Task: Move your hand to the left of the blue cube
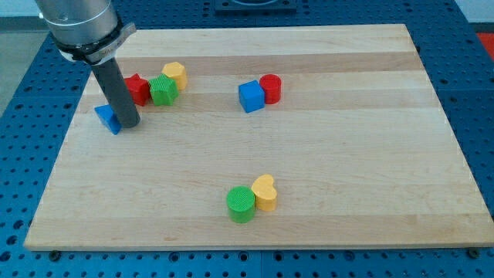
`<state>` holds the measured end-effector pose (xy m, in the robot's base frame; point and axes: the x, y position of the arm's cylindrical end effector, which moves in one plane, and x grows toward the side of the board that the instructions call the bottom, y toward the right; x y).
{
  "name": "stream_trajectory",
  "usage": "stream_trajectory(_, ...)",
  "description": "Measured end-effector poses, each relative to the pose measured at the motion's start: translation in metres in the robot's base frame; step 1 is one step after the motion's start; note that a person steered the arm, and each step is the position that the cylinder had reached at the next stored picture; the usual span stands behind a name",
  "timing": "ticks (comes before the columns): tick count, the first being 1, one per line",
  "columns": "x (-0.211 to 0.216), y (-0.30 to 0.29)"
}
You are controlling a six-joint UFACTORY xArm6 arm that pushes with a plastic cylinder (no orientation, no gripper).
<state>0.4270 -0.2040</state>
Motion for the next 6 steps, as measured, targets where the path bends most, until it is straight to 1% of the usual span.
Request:
stream_trajectory(1,0.0,0.003)
stream_trajectory(3,0.015,0.103)
stream_trajectory(5,0.015,0.103)
stream_trajectory(6,-0.008,0.108)
